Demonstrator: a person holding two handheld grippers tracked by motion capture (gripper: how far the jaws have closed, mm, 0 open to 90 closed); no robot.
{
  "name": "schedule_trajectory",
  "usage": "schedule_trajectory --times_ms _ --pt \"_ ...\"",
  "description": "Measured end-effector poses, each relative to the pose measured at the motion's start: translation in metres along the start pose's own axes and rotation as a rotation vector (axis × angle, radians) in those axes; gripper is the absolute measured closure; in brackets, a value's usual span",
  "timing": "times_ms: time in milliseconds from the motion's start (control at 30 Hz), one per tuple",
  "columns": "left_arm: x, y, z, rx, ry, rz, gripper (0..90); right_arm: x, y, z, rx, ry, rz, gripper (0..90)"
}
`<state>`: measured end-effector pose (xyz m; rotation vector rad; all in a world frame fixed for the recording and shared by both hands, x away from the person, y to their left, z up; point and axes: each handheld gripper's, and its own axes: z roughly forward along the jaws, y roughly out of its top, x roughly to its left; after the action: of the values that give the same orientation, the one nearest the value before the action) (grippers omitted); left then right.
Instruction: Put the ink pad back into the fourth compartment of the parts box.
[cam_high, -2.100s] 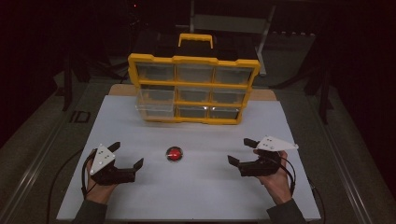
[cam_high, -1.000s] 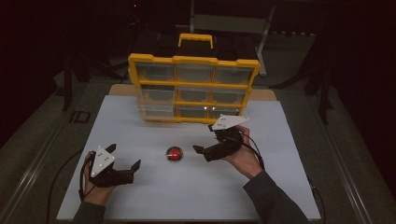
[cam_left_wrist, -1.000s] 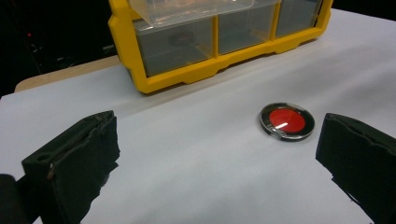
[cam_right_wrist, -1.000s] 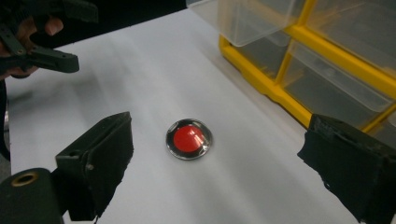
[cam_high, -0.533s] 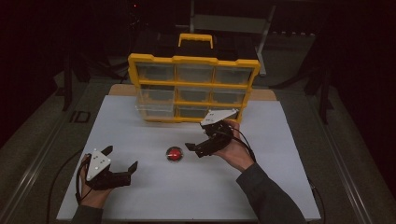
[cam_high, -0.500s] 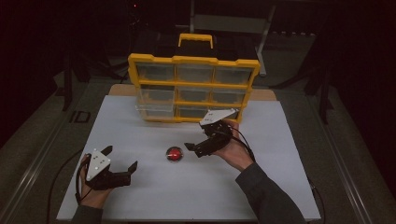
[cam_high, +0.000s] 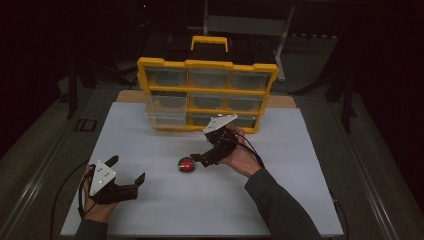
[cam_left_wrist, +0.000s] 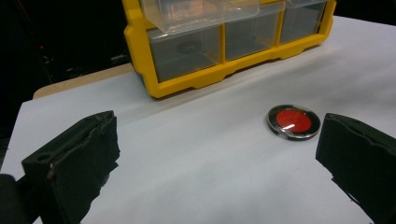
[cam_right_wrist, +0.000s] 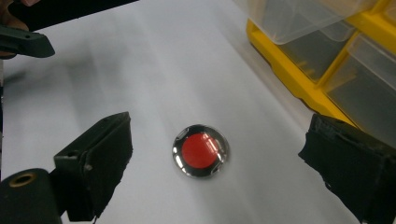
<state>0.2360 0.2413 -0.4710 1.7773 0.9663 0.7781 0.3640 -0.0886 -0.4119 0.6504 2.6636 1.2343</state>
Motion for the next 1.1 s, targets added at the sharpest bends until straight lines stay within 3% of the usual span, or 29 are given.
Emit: schedule_trajectory --times_ms 300,800,1100 --pt "0.001 -0.001 0.000 0.012 -0.026 0.017 0.0 -0.003 0.000 0.014 0.027 0.013 -0.005 7.6" --pt "0.003 -0.004 0.002 0.029 -0.063 0.030 0.0 -0.002 -0.001 0.042 0.117 0.029 -0.031 7.7" --pt "0.004 -0.005 0.003 0.038 -0.061 0.027 0.0 -0.001 -0.002 0.058 0.159 0.040 -0.041 7.6"
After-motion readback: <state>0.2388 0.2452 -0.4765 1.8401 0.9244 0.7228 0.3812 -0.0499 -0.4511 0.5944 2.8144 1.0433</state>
